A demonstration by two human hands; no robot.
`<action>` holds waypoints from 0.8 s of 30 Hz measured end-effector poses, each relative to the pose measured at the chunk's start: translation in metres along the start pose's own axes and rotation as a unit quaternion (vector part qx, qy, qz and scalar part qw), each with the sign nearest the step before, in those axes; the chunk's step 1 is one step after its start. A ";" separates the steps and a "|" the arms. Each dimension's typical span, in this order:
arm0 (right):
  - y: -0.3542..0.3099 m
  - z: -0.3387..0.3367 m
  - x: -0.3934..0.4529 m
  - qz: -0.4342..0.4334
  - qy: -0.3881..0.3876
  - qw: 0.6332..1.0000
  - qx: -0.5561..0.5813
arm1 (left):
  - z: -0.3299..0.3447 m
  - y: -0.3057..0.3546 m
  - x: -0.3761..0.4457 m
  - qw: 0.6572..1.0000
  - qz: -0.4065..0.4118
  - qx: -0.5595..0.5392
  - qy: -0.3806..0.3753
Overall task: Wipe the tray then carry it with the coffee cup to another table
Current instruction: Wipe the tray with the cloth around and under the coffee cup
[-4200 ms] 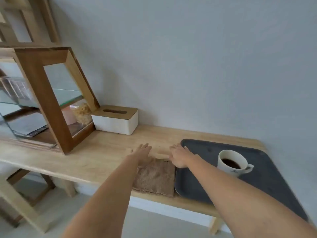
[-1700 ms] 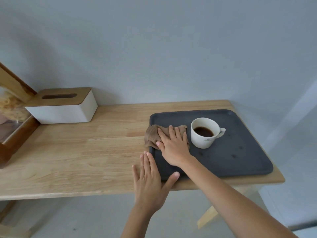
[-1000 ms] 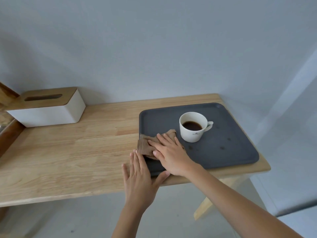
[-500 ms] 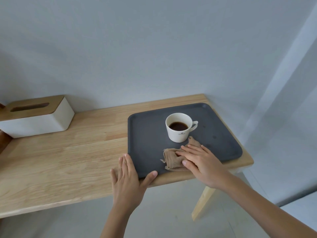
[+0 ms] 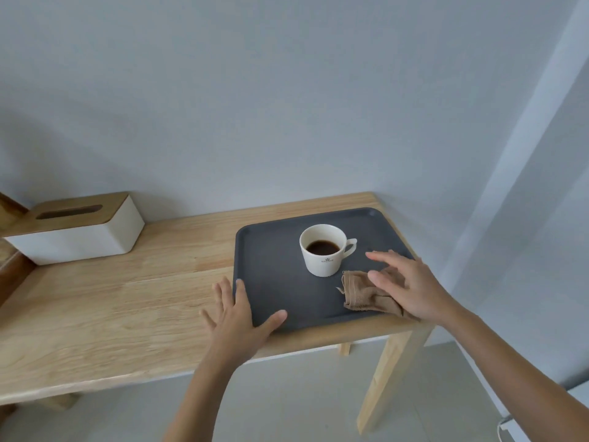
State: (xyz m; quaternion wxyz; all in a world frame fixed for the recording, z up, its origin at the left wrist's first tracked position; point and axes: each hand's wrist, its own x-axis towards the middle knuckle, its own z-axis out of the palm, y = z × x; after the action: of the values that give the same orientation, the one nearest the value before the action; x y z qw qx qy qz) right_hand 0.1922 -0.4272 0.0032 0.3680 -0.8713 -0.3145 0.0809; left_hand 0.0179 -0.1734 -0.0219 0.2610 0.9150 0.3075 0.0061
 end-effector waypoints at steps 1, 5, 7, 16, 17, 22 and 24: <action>-0.008 -0.002 0.006 -0.011 0.039 0.999 0.021 | -0.003 0.011 0.008 0.999 0.027 -0.020 0.023; -0.026 0.008 0.037 -0.009 0.031 0.999 -0.014 | 0.001 0.057 0.042 0.989 0.110 -0.099 0.028; -0.026 0.015 0.050 0.013 0.005 1.000 -0.006 | 0.010 0.069 0.057 0.984 0.119 -0.134 0.023; -0.027 0.030 0.077 -0.007 0.022 0.999 0.032 | 0.018 0.072 0.078 0.961 0.110 -0.242 0.076; -0.030 0.033 0.081 -0.012 0.023 0.999 0.034 | 0.015 0.068 0.080 0.960 0.112 -0.243 0.081; -0.053 0.052 0.110 -0.030 0.011 0.998 0.055 | -0.012 0.042 0.100 0.957 0.122 -0.243 0.099; -0.064 0.061 0.124 -0.034 -0.001 0.997 0.063 | -0.024 0.030 0.110 0.959 0.117 -0.239 0.095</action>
State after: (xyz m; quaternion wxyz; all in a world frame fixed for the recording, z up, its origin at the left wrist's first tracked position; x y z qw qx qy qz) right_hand 0.2361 -0.2818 0.0146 0.4246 -0.8349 -0.3386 0.0890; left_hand 0.1198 -0.1199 -0.0027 0.4388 0.8509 0.2117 0.1967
